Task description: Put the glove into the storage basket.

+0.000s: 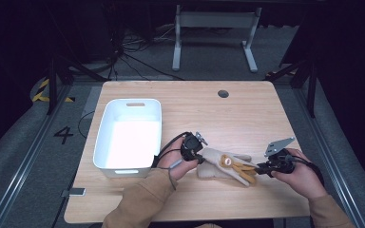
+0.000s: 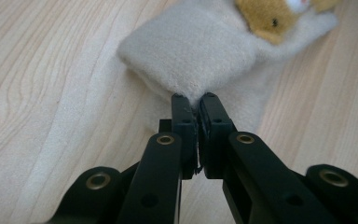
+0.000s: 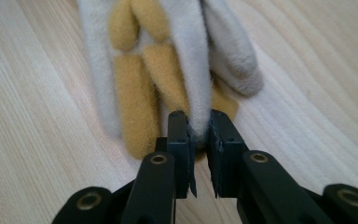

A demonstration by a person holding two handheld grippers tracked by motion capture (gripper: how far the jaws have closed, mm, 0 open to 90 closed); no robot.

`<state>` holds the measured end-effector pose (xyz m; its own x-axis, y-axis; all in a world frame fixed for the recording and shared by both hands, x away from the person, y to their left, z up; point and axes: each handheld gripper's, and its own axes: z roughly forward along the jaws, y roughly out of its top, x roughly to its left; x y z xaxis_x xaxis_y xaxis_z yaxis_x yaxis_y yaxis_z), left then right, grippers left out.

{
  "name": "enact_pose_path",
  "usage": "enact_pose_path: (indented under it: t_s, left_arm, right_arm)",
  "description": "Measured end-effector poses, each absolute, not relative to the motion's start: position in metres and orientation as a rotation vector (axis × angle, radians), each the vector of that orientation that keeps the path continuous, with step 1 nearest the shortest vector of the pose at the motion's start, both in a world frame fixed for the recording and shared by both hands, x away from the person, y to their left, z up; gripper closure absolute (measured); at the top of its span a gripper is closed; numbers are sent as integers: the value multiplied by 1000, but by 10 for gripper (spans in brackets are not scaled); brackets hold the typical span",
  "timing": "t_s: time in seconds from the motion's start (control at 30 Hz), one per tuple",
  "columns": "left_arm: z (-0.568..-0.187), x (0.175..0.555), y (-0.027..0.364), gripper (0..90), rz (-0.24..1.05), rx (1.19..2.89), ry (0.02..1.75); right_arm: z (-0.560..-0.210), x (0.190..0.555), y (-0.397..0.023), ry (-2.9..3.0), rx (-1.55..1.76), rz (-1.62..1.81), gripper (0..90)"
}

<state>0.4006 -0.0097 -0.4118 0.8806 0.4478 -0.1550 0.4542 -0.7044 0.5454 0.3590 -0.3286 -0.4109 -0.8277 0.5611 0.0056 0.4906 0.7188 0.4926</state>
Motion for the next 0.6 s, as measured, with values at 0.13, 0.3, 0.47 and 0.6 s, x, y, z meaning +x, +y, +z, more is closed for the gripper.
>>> enact_pose_path:
  t_s: [0.13,0.3,0.47,0.6]
  left_arm:
    - [-405,394,-9,870,2,2445,628]
    - [-397,386,-8,870,29,2429,604]
    - [-391,380,-6,869,52,2412,592]
    - [-389,375,-4,870,61,2416,581]
  right_arm:
    - [-402,358,-331,2745,844,756,814]
    - [-395,359,-334,2696,855,782,818]
    - [-389,360,-336,2635,861,818,819]
    - [-385,360,-336,2601,866,838,820]
